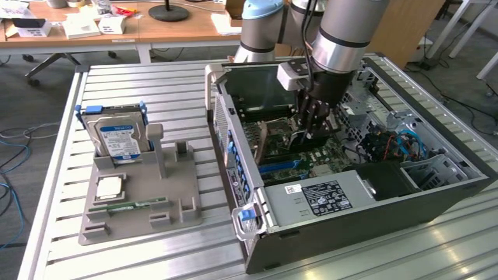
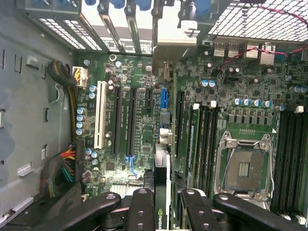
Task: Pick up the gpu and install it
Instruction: 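Insert the gpu into the slot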
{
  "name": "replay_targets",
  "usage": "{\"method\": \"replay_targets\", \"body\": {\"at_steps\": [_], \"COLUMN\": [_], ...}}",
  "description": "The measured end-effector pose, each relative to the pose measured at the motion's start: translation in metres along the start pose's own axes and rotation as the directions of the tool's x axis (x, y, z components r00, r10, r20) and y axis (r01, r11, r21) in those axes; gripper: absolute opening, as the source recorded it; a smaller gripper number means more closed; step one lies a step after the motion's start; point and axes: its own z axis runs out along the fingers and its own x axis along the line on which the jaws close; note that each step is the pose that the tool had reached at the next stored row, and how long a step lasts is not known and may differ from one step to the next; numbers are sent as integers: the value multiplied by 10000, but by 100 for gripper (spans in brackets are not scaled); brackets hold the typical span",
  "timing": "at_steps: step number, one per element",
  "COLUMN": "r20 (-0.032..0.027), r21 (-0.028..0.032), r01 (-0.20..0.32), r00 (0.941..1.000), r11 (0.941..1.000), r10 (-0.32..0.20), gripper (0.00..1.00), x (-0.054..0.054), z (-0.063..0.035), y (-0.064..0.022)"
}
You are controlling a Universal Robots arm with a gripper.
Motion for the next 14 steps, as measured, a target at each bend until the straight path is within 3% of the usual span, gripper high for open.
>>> {"method": "replay_targets", "body": {"at_steps": [14], "r20": [-3], "r21": [-1], "r01": [1], "r00": [10000], "r11": [10000], "r10": [-1], "gripper": [26], "x": [0], "z": [124], "y": [33]}}
